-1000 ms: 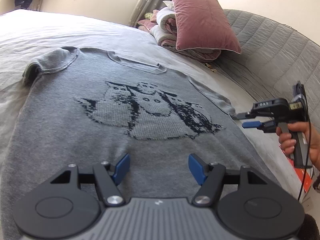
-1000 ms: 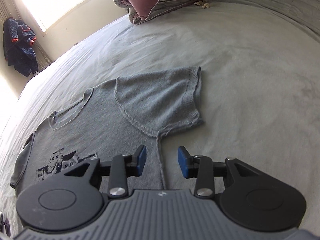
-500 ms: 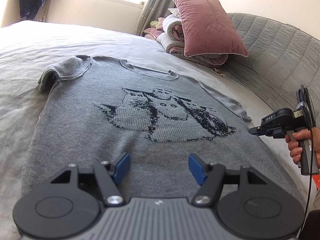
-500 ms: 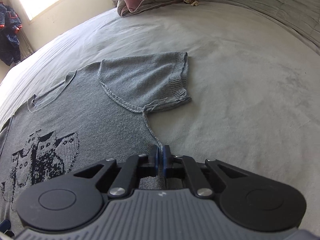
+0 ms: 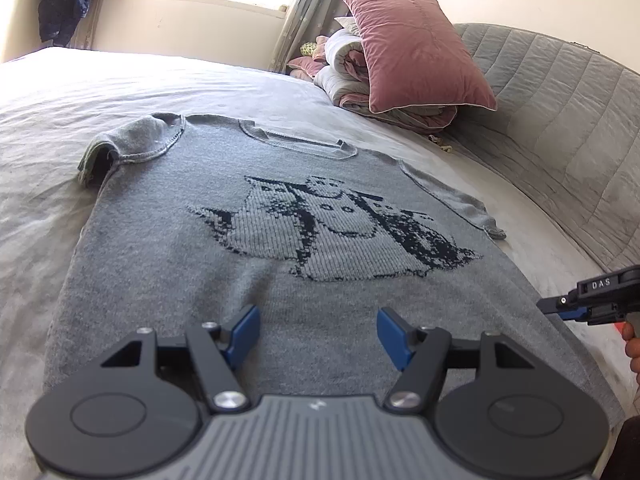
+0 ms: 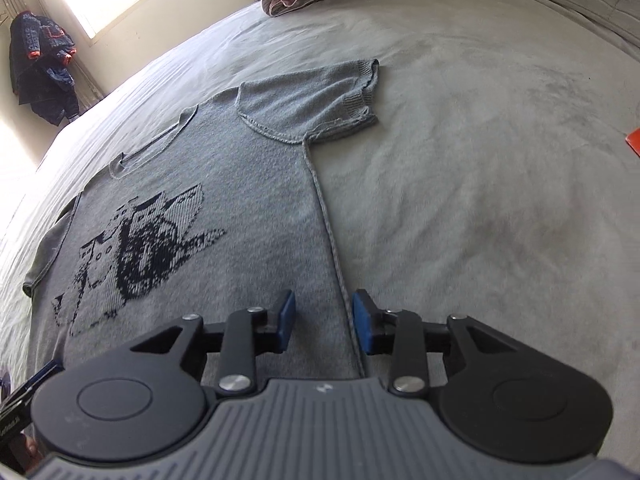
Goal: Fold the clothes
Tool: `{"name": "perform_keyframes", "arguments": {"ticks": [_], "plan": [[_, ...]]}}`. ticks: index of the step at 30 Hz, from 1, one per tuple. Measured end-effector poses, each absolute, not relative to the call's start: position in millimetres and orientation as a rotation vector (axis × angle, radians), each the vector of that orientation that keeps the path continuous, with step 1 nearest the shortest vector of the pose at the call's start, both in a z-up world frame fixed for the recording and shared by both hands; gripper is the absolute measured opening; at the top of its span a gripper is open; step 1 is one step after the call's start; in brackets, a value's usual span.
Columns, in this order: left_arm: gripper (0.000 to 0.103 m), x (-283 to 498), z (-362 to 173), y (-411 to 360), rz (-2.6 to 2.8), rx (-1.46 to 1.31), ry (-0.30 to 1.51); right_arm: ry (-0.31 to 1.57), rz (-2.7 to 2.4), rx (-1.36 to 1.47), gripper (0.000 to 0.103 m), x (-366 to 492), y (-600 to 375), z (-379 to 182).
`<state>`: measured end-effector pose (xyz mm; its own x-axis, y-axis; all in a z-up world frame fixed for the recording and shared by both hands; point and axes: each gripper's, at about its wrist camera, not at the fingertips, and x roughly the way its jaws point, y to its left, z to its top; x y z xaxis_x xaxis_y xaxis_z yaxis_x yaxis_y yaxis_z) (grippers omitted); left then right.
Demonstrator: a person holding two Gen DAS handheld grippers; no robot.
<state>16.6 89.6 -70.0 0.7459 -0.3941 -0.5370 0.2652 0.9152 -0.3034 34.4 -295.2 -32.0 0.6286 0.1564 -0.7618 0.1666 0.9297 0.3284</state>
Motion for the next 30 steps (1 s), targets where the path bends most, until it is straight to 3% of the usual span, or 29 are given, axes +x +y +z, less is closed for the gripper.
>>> {"name": "perform_keyframes", "arguments": {"ticks": [3,4,11,14,19,26,30], "plan": [[0.066,16,-70,89,-0.363,-0.21,0.63,0.893,-0.007,0.384,0.006,17,-295,-34],[0.066,15,-71,90,-0.363,-0.209,0.628,0.89,-0.011,0.381,0.003,12,-296,-35],[0.066,14,-72,92,-0.367,-0.212,0.623,0.877,-0.032,0.421,0.003,-6,-305,-34],[0.066,14,-72,92,-0.367,-0.212,0.623,0.889,-0.018,0.46,0.016,-12,-306,-30],[0.066,13,-72,91,-0.366,-0.208,0.623,0.91,0.007,0.532,0.017,-29,-310,-30],[0.066,13,-72,91,-0.366,-0.209,0.623,0.94,0.041,0.665,0.017,-56,-319,-36],[0.066,13,-72,90,-0.365,-0.207,0.623,0.963,0.048,0.624,0.004,-67,-315,-35]]}}
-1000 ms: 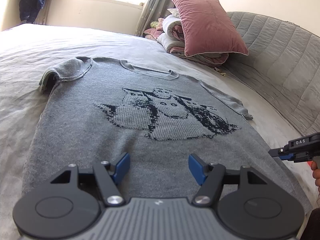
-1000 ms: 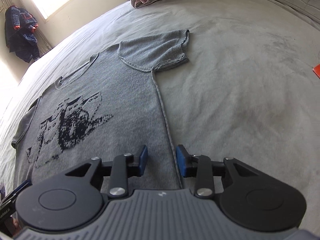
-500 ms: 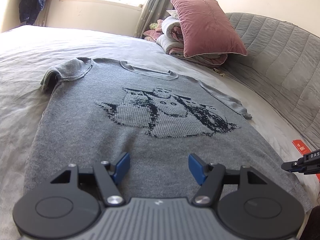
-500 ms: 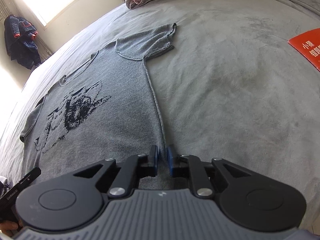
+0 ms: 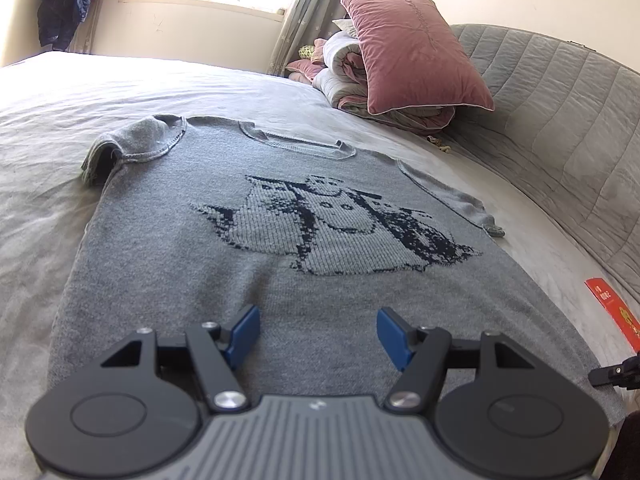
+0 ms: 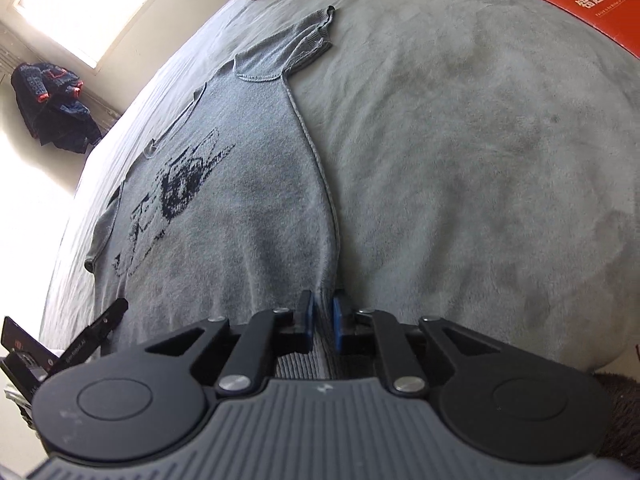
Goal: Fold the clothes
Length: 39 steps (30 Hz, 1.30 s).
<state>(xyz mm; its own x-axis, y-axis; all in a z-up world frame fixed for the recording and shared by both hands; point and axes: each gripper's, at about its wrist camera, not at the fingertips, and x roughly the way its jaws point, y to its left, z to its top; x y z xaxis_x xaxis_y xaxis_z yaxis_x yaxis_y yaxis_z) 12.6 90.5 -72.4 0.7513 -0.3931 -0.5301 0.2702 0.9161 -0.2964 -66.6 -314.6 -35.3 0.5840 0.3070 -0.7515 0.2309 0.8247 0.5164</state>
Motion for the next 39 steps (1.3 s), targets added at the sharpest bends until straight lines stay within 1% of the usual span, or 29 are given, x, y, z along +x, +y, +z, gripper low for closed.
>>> {"name": "perform_keyframes", "arguments": {"ticks": [4,7,9,10,11,22,28,32,39], "plan": [[0.066,12,-72,91,-0.365,-0.207,0.623,0.958,0.016,0.564,0.003,-70,-314,-33],[0.066,12,-72,91,-0.366,-0.208,0.624,0.957,0.002,0.54,0.004,-70,-314,-32],[0.066,12,-72,92,-0.368,-0.209,0.625,0.96,0.008,0.523,0.008,-70,-312,-30],[0.066,12,-72,92,-0.369,-0.209,0.625,0.962,0.011,0.516,0.015,-70,-311,-29],[0.066,12,-72,92,-0.369,-0.209,0.625,0.966,0.016,0.513,0.016,-71,-310,-28],[0.066,10,-72,93,-0.375,-0.203,0.63,0.993,0.009,0.412,0.017,-73,-299,-23],[0.066,9,-71,94,-0.377,-0.194,0.636,1.0,-0.015,0.36,0.024,-72,-294,-18],[0.066,9,-71,96,-0.379,-0.198,0.642,0.993,-0.031,0.329,0.035,-70,-290,-12],[0.066,9,-67,102,-0.366,-0.23,0.656,0.964,-0.022,0.317,0.039,-62,-280,2]]}}
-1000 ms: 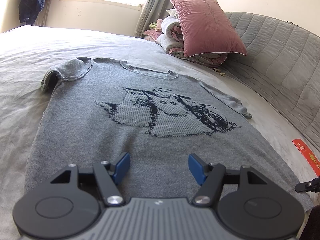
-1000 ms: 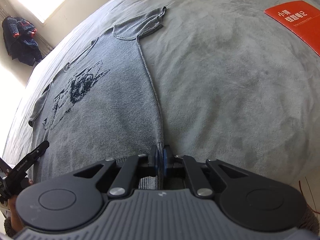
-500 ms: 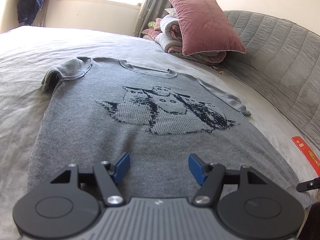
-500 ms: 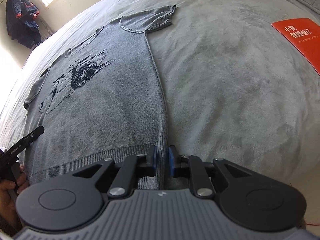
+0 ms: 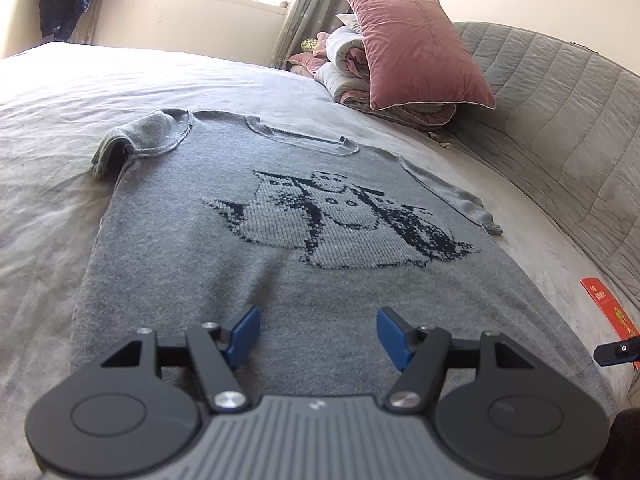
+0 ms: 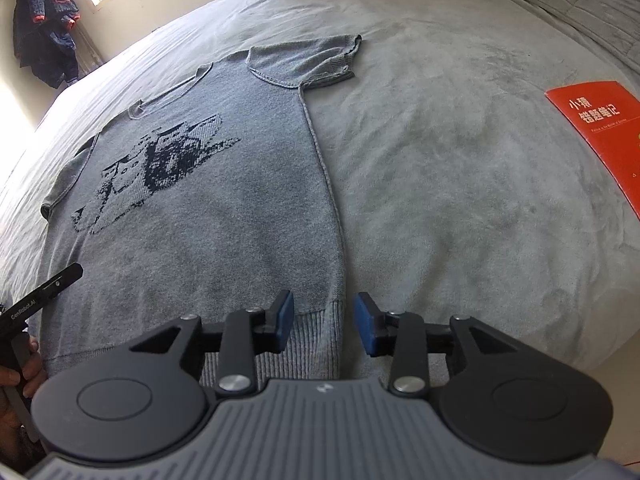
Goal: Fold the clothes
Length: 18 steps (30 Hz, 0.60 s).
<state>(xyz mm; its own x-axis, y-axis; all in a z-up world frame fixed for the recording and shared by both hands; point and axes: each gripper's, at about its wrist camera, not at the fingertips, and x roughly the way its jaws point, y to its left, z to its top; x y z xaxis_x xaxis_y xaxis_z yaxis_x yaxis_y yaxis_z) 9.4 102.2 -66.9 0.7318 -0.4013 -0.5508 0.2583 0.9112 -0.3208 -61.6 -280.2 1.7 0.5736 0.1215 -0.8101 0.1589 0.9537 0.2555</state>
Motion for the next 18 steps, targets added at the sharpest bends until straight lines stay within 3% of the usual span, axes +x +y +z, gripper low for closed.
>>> {"name": "perform_keyframes", "arguments": {"ticks": [18], "plan": [[0.067,21,-52,146,-0.158,-0.255,0.621,0.907,0.219,0.277,0.043,24,-173,23]]}}
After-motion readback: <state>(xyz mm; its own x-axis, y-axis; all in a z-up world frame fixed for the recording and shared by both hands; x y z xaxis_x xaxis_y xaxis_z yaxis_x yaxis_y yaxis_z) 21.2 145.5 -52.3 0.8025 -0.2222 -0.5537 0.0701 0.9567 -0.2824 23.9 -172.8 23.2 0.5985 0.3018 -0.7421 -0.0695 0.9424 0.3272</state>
